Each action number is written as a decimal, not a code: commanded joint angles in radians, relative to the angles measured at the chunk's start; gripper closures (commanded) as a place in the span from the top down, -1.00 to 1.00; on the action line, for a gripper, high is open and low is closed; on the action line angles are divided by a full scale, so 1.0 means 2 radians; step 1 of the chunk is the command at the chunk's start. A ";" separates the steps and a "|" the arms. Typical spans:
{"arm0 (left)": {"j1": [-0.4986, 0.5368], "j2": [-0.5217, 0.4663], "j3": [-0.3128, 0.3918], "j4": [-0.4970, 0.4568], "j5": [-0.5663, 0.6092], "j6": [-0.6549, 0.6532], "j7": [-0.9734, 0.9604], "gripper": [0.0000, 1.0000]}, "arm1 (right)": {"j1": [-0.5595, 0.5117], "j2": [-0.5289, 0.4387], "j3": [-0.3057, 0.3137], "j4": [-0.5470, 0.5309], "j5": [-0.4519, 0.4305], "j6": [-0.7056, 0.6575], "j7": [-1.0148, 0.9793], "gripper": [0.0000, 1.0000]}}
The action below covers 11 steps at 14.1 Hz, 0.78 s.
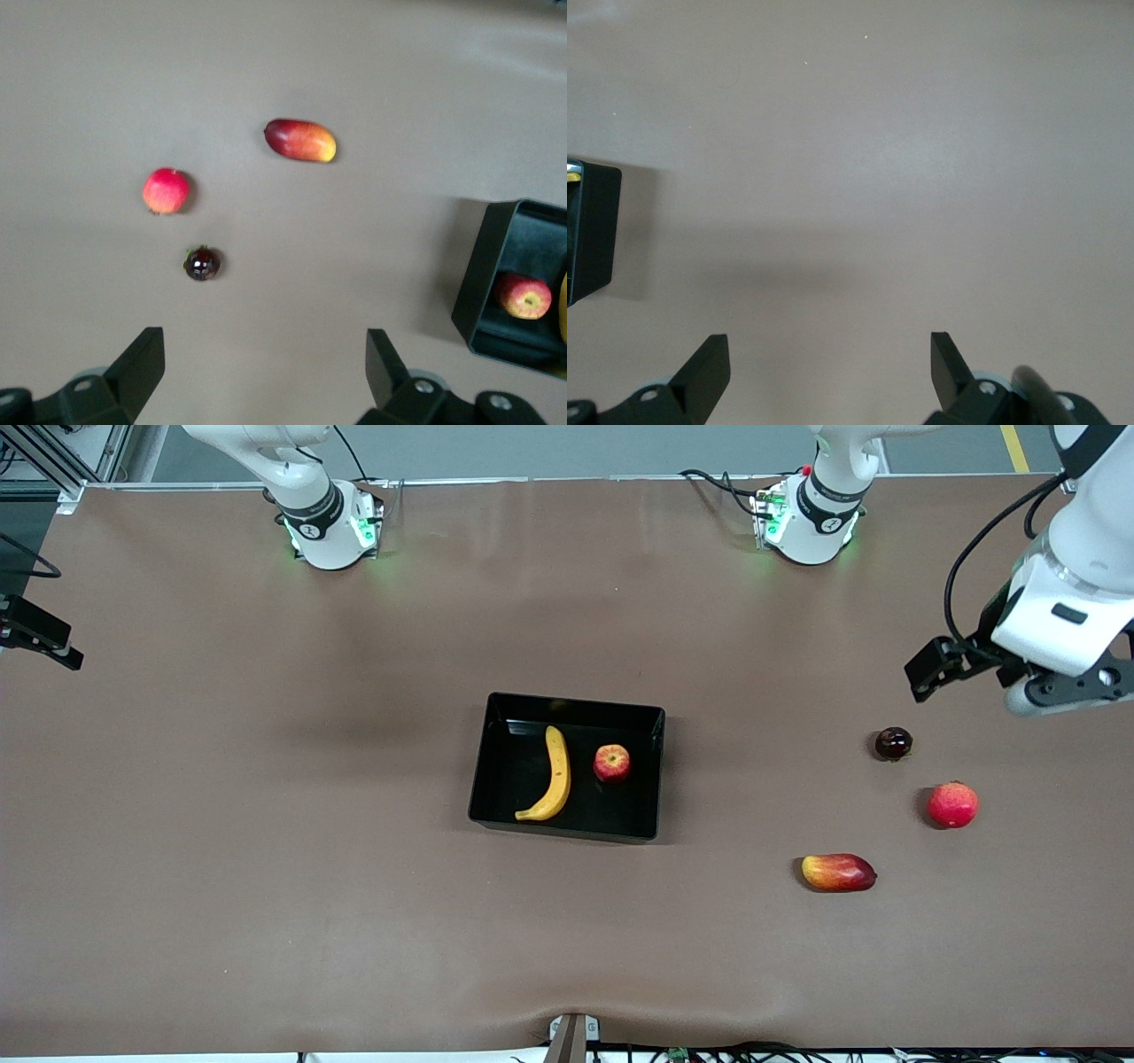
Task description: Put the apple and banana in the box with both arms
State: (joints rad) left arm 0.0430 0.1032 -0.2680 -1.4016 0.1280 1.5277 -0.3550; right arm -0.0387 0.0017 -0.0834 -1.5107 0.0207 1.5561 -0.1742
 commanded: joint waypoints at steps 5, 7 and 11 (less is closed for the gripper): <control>0.010 -0.091 0.044 -0.103 -0.043 0.018 0.064 1.00 | 0.002 -0.002 0.001 0.006 0.001 -0.010 0.000 1.00; 0.012 -0.091 0.045 -0.101 -0.043 0.015 0.066 1.00 | 0.002 -0.002 0.001 0.006 0.001 -0.011 0.000 1.00; 0.028 -0.090 0.044 -0.091 -0.043 -0.004 0.069 1.00 | 0.002 -0.002 0.001 0.006 0.001 -0.011 0.000 1.00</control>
State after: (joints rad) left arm 0.0651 -0.0536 -0.1764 -1.5733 0.0583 1.5343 -0.2388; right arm -0.0374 0.0017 -0.0823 -1.5106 0.0208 1.5487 -0.1742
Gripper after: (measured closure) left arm 0.000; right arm 0.000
